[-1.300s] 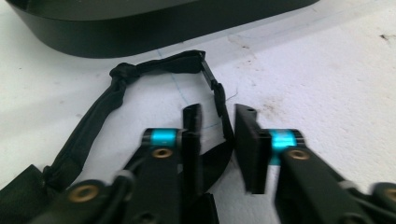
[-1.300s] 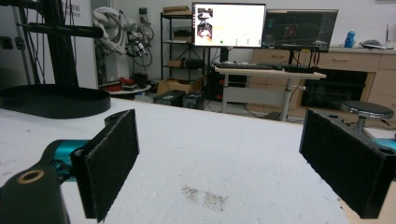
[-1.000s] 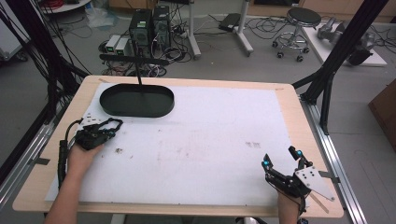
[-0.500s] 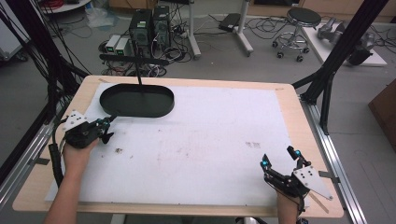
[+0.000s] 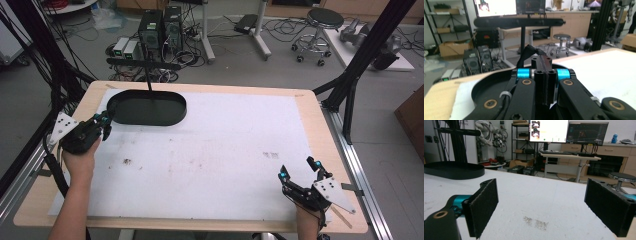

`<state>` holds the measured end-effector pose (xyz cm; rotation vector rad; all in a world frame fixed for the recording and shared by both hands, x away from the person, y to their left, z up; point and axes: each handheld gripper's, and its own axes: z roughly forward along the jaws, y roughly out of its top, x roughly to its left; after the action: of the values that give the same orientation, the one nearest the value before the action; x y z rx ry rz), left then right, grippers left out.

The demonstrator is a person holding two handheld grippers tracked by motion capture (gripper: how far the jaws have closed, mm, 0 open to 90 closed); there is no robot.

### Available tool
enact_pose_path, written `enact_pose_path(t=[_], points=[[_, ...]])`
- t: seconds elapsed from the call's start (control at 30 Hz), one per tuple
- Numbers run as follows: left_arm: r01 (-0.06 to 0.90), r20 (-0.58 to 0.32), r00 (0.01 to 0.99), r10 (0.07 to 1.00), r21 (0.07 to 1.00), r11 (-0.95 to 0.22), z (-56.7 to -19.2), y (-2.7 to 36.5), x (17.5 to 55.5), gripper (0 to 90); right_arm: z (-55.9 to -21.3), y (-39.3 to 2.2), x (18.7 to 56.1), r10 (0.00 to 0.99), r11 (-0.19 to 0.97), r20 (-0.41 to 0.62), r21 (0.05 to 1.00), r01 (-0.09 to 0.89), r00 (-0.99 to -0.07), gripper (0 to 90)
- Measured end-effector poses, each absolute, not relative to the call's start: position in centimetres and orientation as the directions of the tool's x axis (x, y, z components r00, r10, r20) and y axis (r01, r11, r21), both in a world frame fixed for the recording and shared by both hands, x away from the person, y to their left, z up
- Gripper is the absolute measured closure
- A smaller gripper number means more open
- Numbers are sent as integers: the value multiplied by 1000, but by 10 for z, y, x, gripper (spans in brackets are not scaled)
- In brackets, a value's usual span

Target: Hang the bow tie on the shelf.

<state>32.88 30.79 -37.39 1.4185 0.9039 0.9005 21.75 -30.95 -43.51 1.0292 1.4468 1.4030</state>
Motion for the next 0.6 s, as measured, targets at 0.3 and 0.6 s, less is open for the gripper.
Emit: enact_pose_path(t=[0.3, 0.6], points=[[-66, 20, 329, 944, 998, 1, -355, 306, 336, 896, -436, -311, 218, 954, 33, -31, 999, 0, -297, 108], [-108, 10, 263, 965, 994, 19, -336, 310, 354, 896, -437, -310, 220, 952, 35, -31, 999, 9, -304, 108]])
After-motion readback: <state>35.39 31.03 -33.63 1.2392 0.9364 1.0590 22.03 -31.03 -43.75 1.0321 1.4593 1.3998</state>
